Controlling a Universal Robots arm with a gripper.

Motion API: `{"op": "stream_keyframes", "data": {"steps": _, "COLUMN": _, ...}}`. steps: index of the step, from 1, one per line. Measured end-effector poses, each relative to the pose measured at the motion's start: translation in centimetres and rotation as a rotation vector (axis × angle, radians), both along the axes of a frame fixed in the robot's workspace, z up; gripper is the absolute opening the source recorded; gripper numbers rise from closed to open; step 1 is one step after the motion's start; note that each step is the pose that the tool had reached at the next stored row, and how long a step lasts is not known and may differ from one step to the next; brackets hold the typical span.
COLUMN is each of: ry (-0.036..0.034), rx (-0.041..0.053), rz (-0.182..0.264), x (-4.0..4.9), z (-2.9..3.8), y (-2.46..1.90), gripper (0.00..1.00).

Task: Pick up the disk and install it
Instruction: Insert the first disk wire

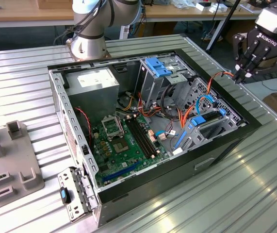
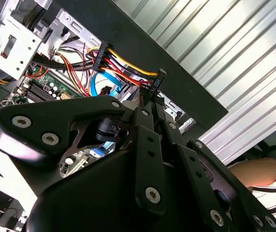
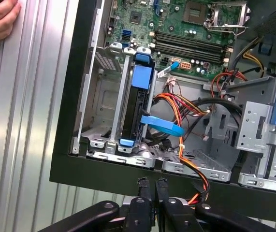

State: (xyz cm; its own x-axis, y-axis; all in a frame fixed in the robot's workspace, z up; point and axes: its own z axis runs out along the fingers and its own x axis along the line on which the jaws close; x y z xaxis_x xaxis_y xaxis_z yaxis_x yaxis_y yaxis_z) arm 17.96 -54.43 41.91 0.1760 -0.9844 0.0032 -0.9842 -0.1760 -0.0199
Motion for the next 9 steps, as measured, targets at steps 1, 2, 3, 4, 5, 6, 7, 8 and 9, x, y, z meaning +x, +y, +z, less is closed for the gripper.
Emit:
{"op": "stream_keyframes", "data": {"steps": 1, "ry": 0.0000, "rx": -0.0001, "rz": 0.000, "x": -0.20, "z": 0.00, "y": -0.02, "gripper": 0.16}}
{"op": "stream_keyframes", "data": {"steps": 2, "ry": 0.0000, "rx": 0.0000, "rz": 0.000, "x": -0.64, "z": -0.03, "y": -0.08, "gripper": 0.16}}
{"op": "stream_keyframes", "data": {"steps": 3, "ry": 0.0000, "rx": -0.0001, "rz": 0.000, "x": -1.09, "z": -0.05, "y": -0.13, "gripper": 0.16}}
{"op": "stream_keyframes", "data": {"steps": 4, "ry": 0.0000, "rx": -0.0002, "rz": 0.000, "x": -1.36, "z": -0.07, "y": -0.16, "gripper": 0.16}}
{"op": "stream_keyframes", "data": {"steps": 5, "ry": 0.0000, "rx": -0.0001, "rz": 0.000, "x": -1.59, "z": -0.09, "y": -0.18, "gripper": 0.16}}
{"op": "stream_keyframes", "data": {"steps": 6, "ry": 0.0000, "rx": -0.0001, "rz": 0.000, "x": -1.87, "z": -0.12, "y": -0.21, "gripper": 0.16}}
{"op": "stream_keyframes", "data": {"steps": 7, "ry": 0.0000, "rx": 0.0000, "rz": 0.000, "x": -2.08, "z": -0.15, "y": -0.23, "gripper": 0.16}}
{"op": "stream_keyframes", "data": {"steps": 8, "ry": 0.0000, "rx": -0.0001, "rz": -0.001, "x": -2.34, "z": -0.18, "y": -0.24, "gripper": 0.16}}
{"op": "stream_keyframes", "data": {"steps": 9, "ry": 0.0000, "rx": -0.0001, "rz": -0.002, "x": -2.48, "z": -0.22, "y": -0.24, "gripper": 0.16}}
